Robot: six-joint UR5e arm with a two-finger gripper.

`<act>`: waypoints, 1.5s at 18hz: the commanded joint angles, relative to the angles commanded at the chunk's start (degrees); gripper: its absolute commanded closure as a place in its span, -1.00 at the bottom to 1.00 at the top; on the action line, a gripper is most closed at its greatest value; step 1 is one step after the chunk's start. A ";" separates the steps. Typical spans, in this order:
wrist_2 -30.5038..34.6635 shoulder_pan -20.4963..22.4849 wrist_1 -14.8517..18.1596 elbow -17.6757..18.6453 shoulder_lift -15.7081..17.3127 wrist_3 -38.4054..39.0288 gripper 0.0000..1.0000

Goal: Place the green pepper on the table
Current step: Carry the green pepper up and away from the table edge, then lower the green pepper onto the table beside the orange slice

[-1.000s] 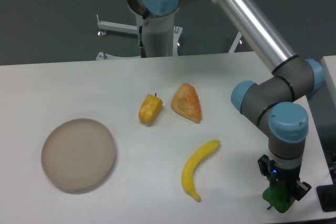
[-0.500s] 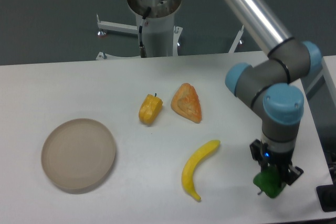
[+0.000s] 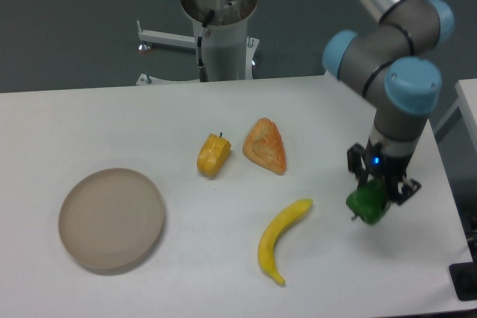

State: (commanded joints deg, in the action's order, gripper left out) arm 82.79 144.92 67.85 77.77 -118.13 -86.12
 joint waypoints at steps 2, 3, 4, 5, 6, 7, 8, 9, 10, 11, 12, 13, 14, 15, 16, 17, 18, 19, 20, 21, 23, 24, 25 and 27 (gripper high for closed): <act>-0.18 1.15 -0.09 2.73 0.45 -2.11 0.50; -0.18 1.68 0.00 3.61 0.97 -2.38 0.50; -0.18 2.12 0.00 4.84 1.58 -2.47 0.50; -0.35 2.73 0.00 6.07 1.94 -2.47 0.50; -1.05 3.17 0.00 7.13 1.94 -2.47 0.50; -2.62 3.44 0.09 7.40 2.03 -2.47 0.50; -4.29 4.13 0.44 7.83 2.03 -2.47 0.50; -5.79 4.49 0.88 8.45 2.03 -2.47 0.50; -6.85 4.67 0.97 8.89 2.03 -2.47 0.50; -7.64 5.10 1.05 9.15 2.03 -2.38 0.50; -8.43 5.28 1.14 9.85 2.03 -2.38 0.50; -9.22 5.46 1.06 10.30 2.03 -2.29 0.49; -9.66 5.72 1.14 10.56 2.03 -2.29 0.49; -10.02 5.72 1.14 10.56 1.94 -2.29 0.49; -10.19 5.72 1.14 10.82 1.94 -2.38 0.49; -10.28 5.72 1.14 11.18 1.94 -2.29 0.49; -10.46 5.72 1.14 11.27 1.94 -2.38 0.49; -10.89 5.72 1.14 11.18 1.94 -2.29 0.49; -10.99 5.72 1.14 11.27 1.94 -2.38 0.49; -11.07 5.72 1.14 11.27 1.86 -2.38 0.49; -11.08 5.72 1.06 11.27 1.85 -2.29 0.49; -11.08 5.72 1.06 11.35 1.85 -2.29 0.49; -11.08 5.72 1.06 11.44 1.77 -2.29 0.48; -11.08 5.72 0.97 11.62 1.68 -2.29 0.48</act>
State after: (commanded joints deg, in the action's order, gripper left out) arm 71.72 150.64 68.82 89.38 -116.45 -88.42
